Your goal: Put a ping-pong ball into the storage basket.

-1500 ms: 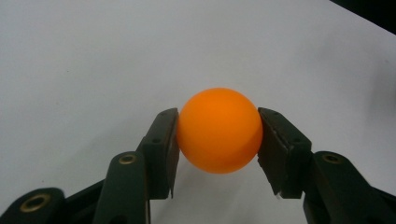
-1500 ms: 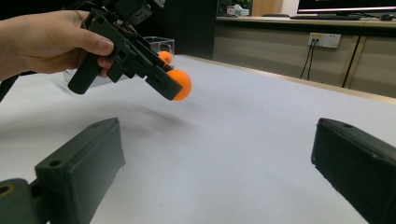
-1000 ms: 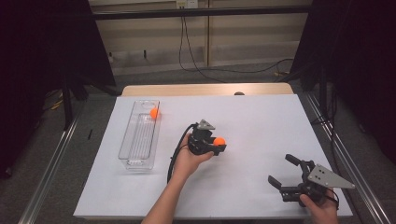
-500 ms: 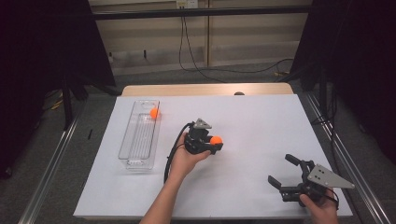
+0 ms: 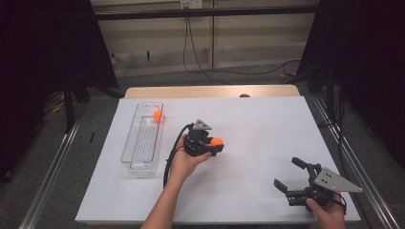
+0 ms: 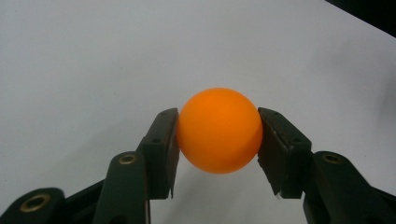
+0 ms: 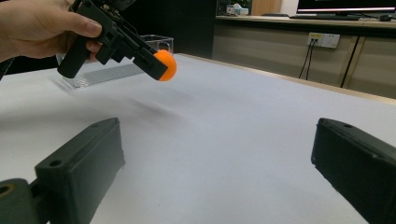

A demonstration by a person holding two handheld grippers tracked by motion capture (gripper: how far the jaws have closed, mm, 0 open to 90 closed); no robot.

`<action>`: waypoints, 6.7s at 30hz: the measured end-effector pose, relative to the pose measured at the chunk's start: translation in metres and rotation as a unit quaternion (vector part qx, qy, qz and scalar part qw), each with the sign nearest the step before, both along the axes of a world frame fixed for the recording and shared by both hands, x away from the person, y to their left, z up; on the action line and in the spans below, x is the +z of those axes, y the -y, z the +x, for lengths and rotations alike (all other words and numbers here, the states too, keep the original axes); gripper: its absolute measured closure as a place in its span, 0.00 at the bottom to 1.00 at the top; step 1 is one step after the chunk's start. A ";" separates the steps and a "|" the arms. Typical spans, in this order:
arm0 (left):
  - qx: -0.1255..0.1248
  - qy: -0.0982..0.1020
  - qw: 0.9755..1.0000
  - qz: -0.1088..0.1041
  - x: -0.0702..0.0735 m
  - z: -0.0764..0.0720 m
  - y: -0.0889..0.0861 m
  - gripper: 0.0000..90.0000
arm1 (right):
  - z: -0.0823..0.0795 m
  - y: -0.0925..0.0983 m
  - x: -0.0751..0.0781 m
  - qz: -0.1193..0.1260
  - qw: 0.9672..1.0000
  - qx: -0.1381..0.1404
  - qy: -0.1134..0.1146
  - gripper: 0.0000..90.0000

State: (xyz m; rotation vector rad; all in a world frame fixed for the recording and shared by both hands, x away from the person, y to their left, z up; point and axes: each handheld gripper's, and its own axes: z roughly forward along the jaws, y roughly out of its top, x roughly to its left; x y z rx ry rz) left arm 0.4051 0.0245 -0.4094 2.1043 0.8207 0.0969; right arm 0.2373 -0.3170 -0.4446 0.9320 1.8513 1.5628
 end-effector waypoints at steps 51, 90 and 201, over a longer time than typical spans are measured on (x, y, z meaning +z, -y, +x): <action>0.030 0.002 1.000 0.005 0.015 0.003 -0.034 0.57 | 0.001 -0.002 0.000 0.010 1.000 -0.002 0.000 0.02; 0.047 -0.006 0.999 0.008 0.021 0.004 -0.055 0.57 | 0.002 -0.006 -0.001 0.009 1.000 0.002 -0.002 0.02; 0.132 -0.002 0.991 0.014 0.031 0.010 -0.115 0.57 | 0.002 -0.007 -0.001 0.008 1.000 0.003 -0.003 0.02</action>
